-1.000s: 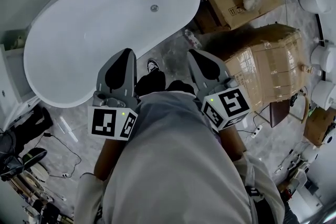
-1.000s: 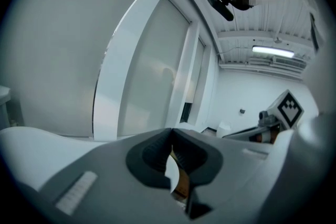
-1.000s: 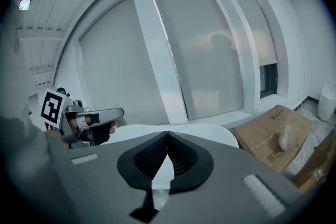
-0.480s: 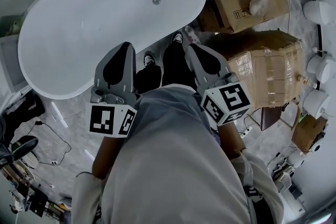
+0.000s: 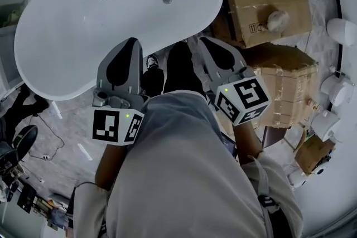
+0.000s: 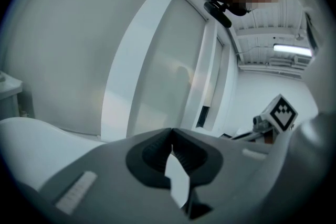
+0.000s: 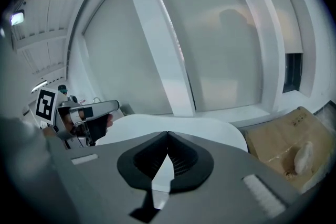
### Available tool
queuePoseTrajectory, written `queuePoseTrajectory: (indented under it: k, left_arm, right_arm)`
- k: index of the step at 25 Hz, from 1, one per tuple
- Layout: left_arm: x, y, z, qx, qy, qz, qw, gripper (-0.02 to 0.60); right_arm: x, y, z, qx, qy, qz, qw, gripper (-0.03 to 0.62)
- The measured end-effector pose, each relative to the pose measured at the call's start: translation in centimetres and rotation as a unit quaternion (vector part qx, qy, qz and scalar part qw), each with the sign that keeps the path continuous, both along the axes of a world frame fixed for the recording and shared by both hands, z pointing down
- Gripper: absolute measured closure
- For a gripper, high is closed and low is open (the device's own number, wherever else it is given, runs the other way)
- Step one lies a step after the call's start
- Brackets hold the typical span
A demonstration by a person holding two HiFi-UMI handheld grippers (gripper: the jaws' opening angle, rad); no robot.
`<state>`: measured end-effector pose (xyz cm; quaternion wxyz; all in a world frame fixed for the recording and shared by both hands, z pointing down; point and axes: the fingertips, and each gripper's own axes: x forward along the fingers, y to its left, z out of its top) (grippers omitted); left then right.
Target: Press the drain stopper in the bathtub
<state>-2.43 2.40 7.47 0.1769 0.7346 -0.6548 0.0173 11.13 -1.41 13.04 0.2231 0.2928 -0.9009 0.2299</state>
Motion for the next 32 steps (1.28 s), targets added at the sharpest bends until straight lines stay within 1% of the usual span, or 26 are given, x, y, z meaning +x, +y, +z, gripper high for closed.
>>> queuePoseTrajectory:
  k: [3,6,11,15,19,22,26,32]
  left_arm:
    - [0.5,-2.5,0.1,-0.006,-0.001,-0.018,0.9998,0.581]
    - [0.7,-4.8,0.5,-0.010,-0.004,-0.036,0.9993,0.581]
    - [1.0,-7.6,1.7,-0.022,-0.004,-0.063,0.9978,0.581]
    - [0.9,-9.2,2.5,-0.034,-0.010,-0.087,0.9956,0.581]
    - [0.3,-10.3,3.6,-0.046,-0.016,-0.105,0.9933,0.581]
    - [-0.2,-10.7,4.8,-0.058,-0.017,-0.114,0.9917,0.581]
    - [-0.7,-10.8,6.6,-0.076,-0.007,-0.120,0.9898,0.581]
    - [-2.0,-11.0,9.3,-0.093,-0.001,-0.122,0.9882,0.581]
  right_arm:
    - [-0.1,-2.6,0.1,-0.008,0.000,-0.028,1.000,0.594]
    - [-0.6,-5.2,0.3,-0.004,0.002,-0.059,0.998,0.593]
    - [-1.8,-8.5,1.0,-0.006,-0.004,-0.104,0.995,0.594]
    - [-3.3,-10.2,1.7,-0.012,-0.013,-0.145,0.989,0.594]
    - [-5.2,-11.4,2.5,-0.008,-0.019,-0.184,0.983,0.594]
    - [-6.2,-12.0,3.4,-0.008,-0.020,-0.201,0.979,0.594]
    - [-7.2,-13.1,5.0,0.002,-0.007,-0.215,0.977,0.594]
    - [-9.2,-14.3,7.6,0.013,-0.001,-0.237,0.971,0.593]
